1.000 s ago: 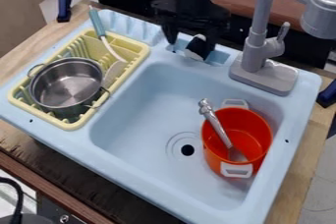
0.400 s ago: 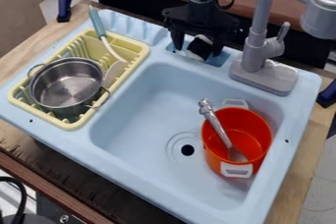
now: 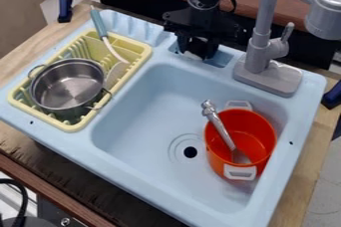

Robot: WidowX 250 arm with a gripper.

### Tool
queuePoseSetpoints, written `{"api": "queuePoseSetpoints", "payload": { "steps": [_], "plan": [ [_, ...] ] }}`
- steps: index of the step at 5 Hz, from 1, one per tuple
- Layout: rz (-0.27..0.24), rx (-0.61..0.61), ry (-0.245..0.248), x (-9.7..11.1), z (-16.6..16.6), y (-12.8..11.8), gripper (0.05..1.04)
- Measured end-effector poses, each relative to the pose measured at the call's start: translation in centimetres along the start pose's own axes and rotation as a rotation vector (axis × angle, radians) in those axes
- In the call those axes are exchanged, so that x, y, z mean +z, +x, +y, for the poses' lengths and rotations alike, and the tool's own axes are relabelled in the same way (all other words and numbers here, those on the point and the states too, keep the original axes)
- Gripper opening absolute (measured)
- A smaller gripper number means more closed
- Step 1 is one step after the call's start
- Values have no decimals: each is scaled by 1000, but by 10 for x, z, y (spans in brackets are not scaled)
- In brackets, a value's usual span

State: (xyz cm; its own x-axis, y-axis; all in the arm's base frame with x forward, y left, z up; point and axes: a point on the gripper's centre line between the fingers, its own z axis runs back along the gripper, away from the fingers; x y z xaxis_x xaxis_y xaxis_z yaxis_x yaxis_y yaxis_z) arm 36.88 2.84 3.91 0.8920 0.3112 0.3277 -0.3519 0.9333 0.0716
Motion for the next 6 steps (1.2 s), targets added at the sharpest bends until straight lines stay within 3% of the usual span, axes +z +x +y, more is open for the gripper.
{"api": "queuePoseSetpoints", "payload": {
  "steps": [1, 3, 5, 6],
  "plan": [
    [0, 32, -24, 26, 15, -13, 504],
    [68, 17, -111, 64, 28, -49, 504],
    [128, -100, -207, 74, -20, -90, 504],
    [139, -128, -179, 60, -41, -109, 504]
  ]
}}
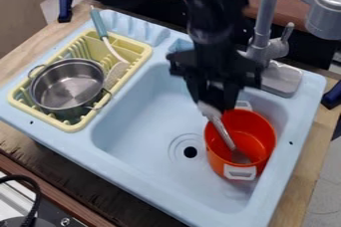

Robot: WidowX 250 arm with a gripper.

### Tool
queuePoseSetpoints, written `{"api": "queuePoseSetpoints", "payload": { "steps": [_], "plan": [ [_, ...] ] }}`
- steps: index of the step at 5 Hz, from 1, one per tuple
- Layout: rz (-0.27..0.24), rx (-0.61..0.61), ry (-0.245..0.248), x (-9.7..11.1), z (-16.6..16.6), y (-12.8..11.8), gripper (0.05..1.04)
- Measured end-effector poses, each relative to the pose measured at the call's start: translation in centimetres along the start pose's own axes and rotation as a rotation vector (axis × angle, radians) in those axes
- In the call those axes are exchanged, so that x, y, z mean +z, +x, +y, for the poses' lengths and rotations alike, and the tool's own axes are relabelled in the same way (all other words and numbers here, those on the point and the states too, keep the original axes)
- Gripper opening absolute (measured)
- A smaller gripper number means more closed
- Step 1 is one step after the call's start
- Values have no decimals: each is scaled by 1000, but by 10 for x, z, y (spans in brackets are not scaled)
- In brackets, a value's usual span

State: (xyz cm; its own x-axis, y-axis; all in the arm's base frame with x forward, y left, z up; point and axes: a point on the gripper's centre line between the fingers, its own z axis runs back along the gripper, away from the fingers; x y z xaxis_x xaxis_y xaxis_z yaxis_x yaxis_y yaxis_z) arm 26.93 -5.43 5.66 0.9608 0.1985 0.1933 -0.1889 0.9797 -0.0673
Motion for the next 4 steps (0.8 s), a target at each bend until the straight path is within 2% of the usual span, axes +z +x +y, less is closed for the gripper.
{"api": "queuePoseSetpoints", "payload": {
  "steps": [2, 3, 4],
  "plan": [
    [-27, -72, -57, -14, -27, -13, 501],
    [-37, -62, -79, -15, -28, -13, 565],
    [-36, -41, -77, -15, -25, -11, 863]
  ]
}}
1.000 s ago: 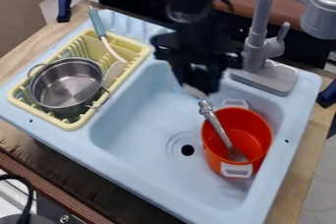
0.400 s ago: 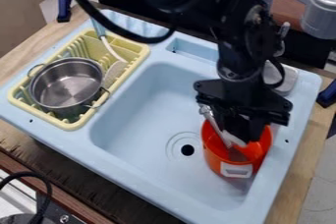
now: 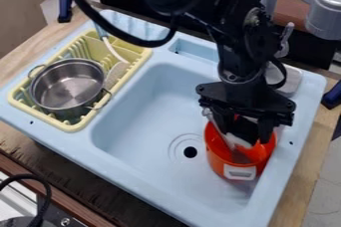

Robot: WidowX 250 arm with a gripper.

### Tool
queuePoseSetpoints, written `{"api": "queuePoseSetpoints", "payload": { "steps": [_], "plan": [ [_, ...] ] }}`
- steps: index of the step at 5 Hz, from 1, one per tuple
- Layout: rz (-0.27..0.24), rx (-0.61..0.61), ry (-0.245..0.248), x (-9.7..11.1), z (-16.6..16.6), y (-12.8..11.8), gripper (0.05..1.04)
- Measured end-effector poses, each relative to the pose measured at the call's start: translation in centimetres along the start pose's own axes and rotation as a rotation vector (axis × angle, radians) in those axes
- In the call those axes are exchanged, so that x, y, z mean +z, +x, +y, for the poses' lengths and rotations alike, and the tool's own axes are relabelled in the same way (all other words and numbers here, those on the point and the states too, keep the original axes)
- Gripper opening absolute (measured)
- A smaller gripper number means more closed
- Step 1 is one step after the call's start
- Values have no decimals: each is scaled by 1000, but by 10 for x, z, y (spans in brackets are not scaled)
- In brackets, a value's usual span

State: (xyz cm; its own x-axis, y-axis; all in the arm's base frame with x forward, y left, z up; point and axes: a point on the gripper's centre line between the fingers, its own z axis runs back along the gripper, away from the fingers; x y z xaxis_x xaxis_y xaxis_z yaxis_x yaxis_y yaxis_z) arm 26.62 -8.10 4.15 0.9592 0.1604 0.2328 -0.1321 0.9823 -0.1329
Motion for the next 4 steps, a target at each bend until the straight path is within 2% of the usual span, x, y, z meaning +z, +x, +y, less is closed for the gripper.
{"api": "queuePoseSetpoints", "payload": {
  "steps": [1, 3, 4],
  "plan": [
    [-8, 20, -20, 10, 4, 1, 1006],
    [26, 35, -37, 22, 19, 1, 999],
    [7, 38, -4, 26, 32, 3, 999]
  ]
}}
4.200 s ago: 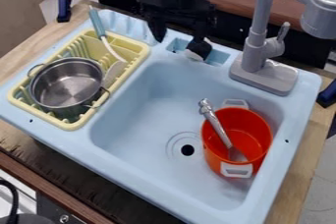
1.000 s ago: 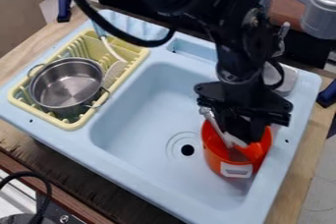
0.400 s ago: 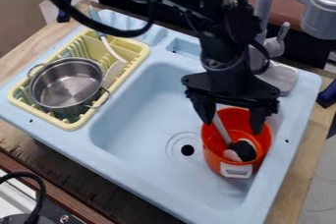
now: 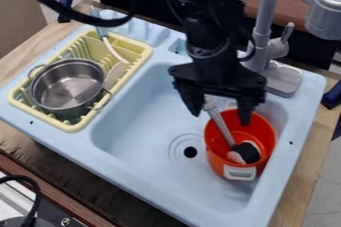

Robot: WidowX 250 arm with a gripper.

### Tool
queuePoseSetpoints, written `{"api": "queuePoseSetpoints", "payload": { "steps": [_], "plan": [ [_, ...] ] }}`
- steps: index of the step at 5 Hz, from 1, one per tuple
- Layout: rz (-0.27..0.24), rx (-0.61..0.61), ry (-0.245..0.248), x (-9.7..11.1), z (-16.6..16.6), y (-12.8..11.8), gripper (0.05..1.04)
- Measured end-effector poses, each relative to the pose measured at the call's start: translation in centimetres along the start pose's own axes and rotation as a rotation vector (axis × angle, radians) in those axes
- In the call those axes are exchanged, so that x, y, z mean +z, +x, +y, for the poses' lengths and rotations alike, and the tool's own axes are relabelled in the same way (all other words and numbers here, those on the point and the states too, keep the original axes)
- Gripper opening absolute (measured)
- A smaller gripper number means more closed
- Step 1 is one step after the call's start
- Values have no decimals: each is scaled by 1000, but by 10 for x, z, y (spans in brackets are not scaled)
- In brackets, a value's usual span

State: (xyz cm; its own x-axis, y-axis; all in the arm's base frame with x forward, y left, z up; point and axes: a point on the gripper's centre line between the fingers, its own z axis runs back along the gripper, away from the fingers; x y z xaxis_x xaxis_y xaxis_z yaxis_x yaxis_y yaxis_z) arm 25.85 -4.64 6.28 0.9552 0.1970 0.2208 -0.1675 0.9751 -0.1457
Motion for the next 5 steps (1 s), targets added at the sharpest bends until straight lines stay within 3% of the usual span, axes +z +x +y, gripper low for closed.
{"api": "queuePoseSetpoints", "payload": {
  "steps": [1, 3, 5],
  "plan": [
    [16, 25, 53, -2, 21, -4, 999],
    [-10, 58, 46, 10, 41, -2, 999],
    [13, 29, 40, 3, 25, -17, 999]
  ]
}}
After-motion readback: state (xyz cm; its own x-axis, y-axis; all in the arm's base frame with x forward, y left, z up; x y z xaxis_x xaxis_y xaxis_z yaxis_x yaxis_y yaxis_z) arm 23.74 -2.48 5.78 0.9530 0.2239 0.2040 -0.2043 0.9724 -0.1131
